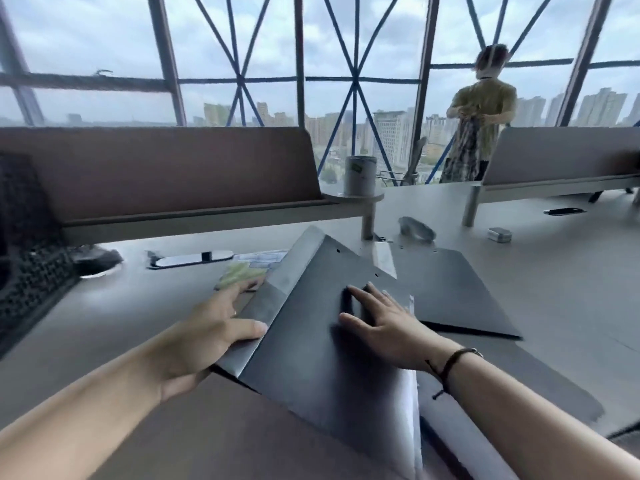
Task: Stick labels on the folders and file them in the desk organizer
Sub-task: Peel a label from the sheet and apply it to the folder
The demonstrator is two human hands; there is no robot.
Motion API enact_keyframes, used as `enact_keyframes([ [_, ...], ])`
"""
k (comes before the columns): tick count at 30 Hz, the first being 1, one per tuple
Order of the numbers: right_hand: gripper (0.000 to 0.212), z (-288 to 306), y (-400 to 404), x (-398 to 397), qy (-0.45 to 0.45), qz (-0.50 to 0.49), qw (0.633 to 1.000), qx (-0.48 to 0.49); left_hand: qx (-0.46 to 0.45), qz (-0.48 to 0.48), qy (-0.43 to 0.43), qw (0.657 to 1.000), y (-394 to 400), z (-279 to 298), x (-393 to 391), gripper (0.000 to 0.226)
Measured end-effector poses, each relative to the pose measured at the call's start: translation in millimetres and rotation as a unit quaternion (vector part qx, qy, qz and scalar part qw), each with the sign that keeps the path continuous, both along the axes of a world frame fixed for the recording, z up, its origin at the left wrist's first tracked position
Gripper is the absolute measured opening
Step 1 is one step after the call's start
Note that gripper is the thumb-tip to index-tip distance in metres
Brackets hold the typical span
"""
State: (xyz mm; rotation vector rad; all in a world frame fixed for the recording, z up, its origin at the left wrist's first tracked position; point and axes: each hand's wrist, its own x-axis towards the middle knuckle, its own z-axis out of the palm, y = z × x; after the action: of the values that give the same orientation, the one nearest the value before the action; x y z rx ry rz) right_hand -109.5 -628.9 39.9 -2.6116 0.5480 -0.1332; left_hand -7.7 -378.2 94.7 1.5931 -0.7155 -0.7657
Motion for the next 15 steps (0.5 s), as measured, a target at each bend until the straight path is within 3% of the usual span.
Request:
enact_keyframes([
  [5, 0.074, -2.7, 78.9, 48.8, 0.009, 0.094, 0.995, -0.024, 0.025, 0.118, -0.046, 0.992, 96.3, -9.4, -9.8, 0.072],
  [10, 0.072, -28.3, 154.6, 66.1, 0.025, 0.178, 0.983, -0.029, 0.069, 0.182, -0.074, 0.978, 181.8, -29.4, -29.0, 0.066],
  [13, 0.075, -38.8, 184.9, 72.4, 0.046, 0.218, 0.973, -0.061, 0.137, 0.172, -0.069, 0.973, 216.1, -42.9, -36.9, 0.084],
  [15, 0.079, -39.9, 196.4, 76.6, 0.058, 0.238, 0.966, -0.080, 0.167, 0.168, -0.076, 0.969, 226.9, -45.7, -36.4, 0.076],
])
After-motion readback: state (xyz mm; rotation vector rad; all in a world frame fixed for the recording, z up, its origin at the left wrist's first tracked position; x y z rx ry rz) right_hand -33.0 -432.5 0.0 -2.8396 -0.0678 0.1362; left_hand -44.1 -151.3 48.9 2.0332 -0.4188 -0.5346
